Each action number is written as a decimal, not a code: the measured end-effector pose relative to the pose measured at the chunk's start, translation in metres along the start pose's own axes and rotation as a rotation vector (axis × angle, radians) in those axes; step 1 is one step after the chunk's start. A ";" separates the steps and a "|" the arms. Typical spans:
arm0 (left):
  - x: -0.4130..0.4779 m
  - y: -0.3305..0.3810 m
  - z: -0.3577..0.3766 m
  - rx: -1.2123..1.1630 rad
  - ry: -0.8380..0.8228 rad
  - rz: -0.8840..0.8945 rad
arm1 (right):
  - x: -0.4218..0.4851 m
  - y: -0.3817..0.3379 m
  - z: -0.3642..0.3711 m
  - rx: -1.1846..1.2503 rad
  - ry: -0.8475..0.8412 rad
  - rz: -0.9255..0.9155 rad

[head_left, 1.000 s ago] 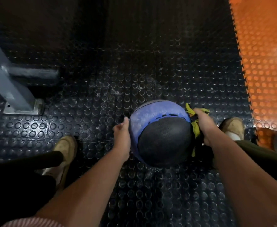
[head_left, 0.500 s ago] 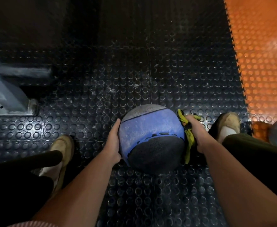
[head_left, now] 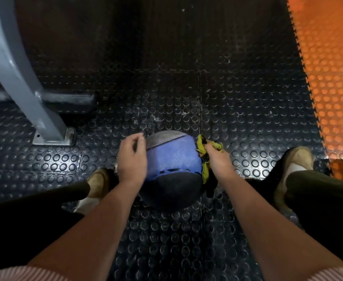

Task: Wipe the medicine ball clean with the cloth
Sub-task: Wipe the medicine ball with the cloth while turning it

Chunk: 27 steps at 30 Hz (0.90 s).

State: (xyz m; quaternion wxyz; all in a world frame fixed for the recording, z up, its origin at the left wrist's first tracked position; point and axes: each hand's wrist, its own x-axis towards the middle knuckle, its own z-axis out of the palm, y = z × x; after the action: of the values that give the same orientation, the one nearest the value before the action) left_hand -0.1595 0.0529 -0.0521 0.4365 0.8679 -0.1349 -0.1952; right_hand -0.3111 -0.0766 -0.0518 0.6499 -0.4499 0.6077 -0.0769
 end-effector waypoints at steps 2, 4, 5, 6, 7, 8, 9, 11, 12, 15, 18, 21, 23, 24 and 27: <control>-0.014 0.007 0.010 0.082 -0.049 0.120 | -0.008 -0.002 0.018 -0.021 0.083 -0.068; -0.022 0.005 0.014 0.228 -0.034 0.122 | -0.018 -0.002 0.039 -0.110 0.145 -0.147; -0.024 0.001 0.013 0.245 -0.002 0.110 | -0.026 -0.004 0.048 -0.199 0.167 -0.224; -0.025 -0.003 0.009 0.232 0.021 0.085 | -0.033 -0.005 0.058 -0.311 0.172 -0.323; -0.024 -0.008 0.004 0.203 0.045 0.064 | -0.040 -0.004 0.068 -0.429 0.152 -0.440; -0.023 -0.014 -0.001 0.168 0.061 0.041 | -0.048 -0.004 0.078 -0.549 0.109 -0.546; -0.021 -0.020 -0.007 0.132 0.074 0.025 | -0.055 -0.003 0.088 -0.664 0.050 -0.623; -0.019 -0.034 -0.017 0.101 0.056 0.043 | -0.065 0.001 0.105 -0.808 -0.023 -0.742; -0.019 -0.040 -0.022 0.114 0.033 0.063 | -0.067 0.005 0.110 -0.840 -0.040 -0.782; -0.023 -0.049 -0.030 0.113 0.035 0.125 | -0.065 0.009 0.110 -0.835 -0.075 -0.873; -0.023 -0.045 -0.026 0.071 0.059 0.169 | -0.045 -0.001 0.097 -0.632 -0.070 -0.654; -0.025 -0.043 -0.022 0.058 0.031 0.215 | -0.022 -0.019 0.078 -0.374 -0.022 -0.206; -0.028 -0.046 -0.023 0.075 0.012 0.233 | -0.003 -0.020 0.066 -0.298 -0.018 0.008; -0.030 -0.047 -0.023 0.085 0.000 0.249 | 0.005 -0.019 0.061 -0.292 -0.021 0.089; -0.028 -0.049 -0.022 0.094 -0.024 0.289 | 0.033 -0.005 0.058 -0.260 0.000 0.204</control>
State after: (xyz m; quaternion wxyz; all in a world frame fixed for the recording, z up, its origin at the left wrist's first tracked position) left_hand -0.1711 0.1084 -0.0741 0.4173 0.8565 -0.2727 -0.1339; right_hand -0.2514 -0.0723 -0.0805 0.5906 -0.4662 0.6550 0.0686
